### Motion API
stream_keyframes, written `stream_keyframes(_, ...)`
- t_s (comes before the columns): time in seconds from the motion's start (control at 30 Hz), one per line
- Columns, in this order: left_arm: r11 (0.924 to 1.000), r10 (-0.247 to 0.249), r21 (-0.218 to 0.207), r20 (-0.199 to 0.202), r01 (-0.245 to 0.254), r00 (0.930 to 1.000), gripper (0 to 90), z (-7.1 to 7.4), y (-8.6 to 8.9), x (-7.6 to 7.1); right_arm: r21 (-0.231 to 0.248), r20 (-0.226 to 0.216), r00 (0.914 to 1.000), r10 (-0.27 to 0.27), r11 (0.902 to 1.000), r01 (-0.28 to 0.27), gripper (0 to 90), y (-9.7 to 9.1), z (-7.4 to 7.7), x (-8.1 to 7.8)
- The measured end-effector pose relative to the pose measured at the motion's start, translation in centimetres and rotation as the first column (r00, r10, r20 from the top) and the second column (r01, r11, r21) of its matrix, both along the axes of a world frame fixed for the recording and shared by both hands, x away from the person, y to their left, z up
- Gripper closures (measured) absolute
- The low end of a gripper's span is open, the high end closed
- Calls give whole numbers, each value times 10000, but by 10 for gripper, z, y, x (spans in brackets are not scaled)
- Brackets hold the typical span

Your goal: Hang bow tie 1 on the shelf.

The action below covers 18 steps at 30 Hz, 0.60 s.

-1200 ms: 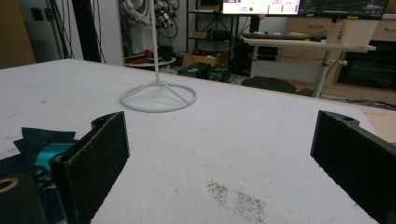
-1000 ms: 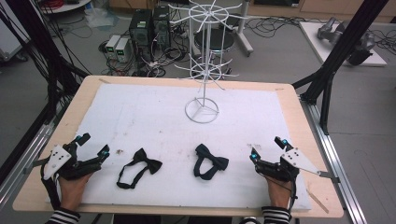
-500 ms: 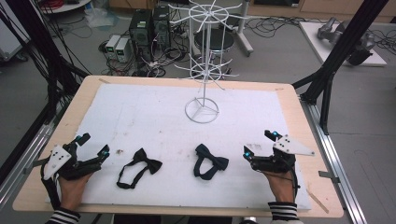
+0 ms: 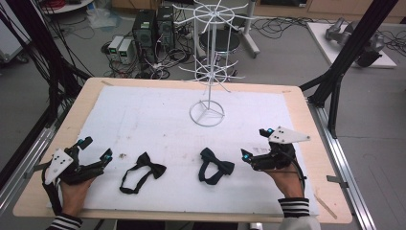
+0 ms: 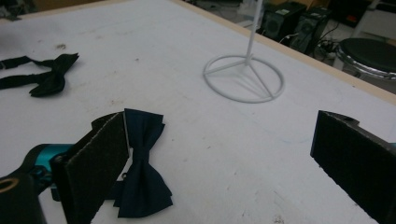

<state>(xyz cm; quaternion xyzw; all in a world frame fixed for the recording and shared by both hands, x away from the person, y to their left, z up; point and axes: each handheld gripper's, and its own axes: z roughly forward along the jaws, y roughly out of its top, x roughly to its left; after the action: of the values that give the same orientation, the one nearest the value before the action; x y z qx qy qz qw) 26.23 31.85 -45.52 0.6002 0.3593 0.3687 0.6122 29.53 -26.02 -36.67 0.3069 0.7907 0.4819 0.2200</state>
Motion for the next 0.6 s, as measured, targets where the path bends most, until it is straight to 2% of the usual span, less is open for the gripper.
stream_keyframes(0.07,10000,-3,22,6,3,10000,139,0,0,0,-487,-357,9987,377,9980,-394,40,7,3,4)
stream_keyframes(0.1,10000,-3,22,6,3,10000,139,0,0,0,-487,-357,9987,377,9980,-394,40,7,3,4)
stream_keyframes(0.13,10000,-9,23,7,9,10000,140,0,0,0,-826,-602,9966,568,9947,-617,45,12,3,7)
stream_keyframes(0.3,10000,-20,29,-18,20,10000,139,0,0,0,-1198,-1040,9914,794,9885,-917,49,22,4,12)
stream_keyframes(0.33,10000,-18,35,-20,18,10000,140,0,0,0,-1352,-1268,9876,930,9847,-1101,51,26,4,15)
stream_keyframes(0.4,10000,-22,35,-16,22,10000,140,0,0,0,-1564,-1323,9855,1061,9796,-1264,51,32,5,16)
stream_keyframes(0.53,10000,-20,46,-32,20,10000,140,0,0,0,-1904,-1731,9760,1322,9678,-1649,51,42,4,20)
stream_keyframes(0.57,10000,-18,49,-30,19,10000,140,0,0,0,-1904,-1731,9760,1322,9678,-1649,51,42,4,20)
stream_keyframes(0.6,10000,-20,51,-28,21,10000,140,0,0,0,-2021,-1972,9703,1402,9626,-1802,51,47,4,22)
